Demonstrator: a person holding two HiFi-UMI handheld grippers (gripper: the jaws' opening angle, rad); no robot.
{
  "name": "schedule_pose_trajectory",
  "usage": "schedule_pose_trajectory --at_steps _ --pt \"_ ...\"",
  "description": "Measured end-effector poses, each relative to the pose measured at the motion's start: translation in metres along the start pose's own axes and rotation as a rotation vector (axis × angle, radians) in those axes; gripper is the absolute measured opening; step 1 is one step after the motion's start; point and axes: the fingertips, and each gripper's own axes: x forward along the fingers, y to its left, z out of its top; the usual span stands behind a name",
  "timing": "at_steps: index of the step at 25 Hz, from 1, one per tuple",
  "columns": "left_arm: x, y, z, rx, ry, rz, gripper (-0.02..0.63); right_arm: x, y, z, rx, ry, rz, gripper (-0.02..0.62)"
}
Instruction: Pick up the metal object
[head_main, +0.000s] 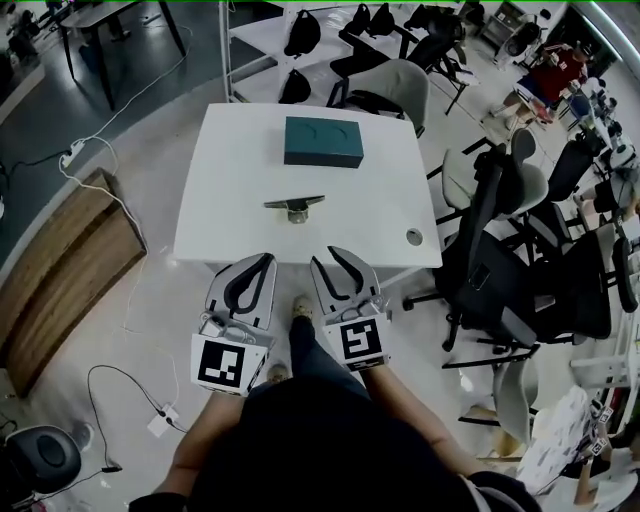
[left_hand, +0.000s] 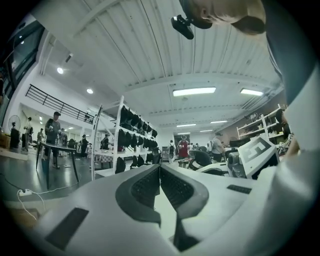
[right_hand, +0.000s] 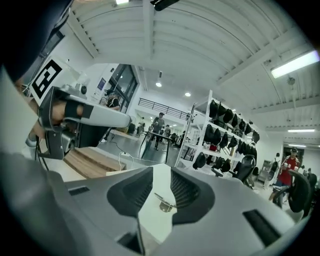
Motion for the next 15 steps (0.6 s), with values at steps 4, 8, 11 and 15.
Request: schedule_pose_trajectory --at_steps 4,8,11,15 --pt "0.047 0.023 -0.01 -0.006 0.022 0.026 0.026 0.048 -0.025 -0.021 -0.016 0.028 0.051 0.115" --pt "0.089 0.043 -0.018 -0.015 0.045 0.059 0.026 0.096 -0.043 -0.043 -0.065 0.065 0.137 0.115" --pt "0.116 0.059 -0.021 -0.028 0.055 0.095 0.026 0.127 -0.05 -0.063 -0.085 0.106 0.205 0.115" --pt "0.14 0.076 -0.032 -0.034 0.085 0.152 0.026 0.157 -0.051 -0.092 -0.121 0.154 0.298 0.115"
